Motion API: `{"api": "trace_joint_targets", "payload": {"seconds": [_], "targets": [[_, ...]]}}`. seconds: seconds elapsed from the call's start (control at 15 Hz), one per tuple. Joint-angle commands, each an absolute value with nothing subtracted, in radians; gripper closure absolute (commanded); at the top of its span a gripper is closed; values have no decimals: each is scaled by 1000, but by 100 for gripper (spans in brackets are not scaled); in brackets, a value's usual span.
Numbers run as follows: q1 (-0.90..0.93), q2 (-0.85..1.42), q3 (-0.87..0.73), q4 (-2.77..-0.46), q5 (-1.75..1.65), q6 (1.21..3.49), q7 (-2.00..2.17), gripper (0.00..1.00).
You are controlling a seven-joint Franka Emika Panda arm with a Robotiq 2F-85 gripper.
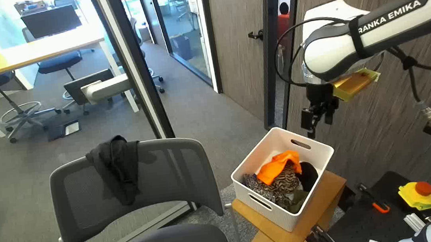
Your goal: Move the black cloth to the box
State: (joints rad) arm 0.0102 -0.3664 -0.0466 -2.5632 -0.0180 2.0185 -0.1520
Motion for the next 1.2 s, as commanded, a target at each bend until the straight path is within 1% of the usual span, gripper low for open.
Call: {"api": "trace_joint_targets", "payload": {"seconds": [0.0, 0.33, 0.53, 0.87, 1.13], "targets": [[7, -366, -44, -2559, -17, 2018, -153, 0], [7, -367, -44, -2551, -17, 2018, -153, 0], [35, -406, -15, -2554, -8, 2039, -147, 0], [125, -464, 75, -2506, -5, 2072, -152, 0], [204, -423, 130, -2425, 27, 2168, -152, 0]]}}
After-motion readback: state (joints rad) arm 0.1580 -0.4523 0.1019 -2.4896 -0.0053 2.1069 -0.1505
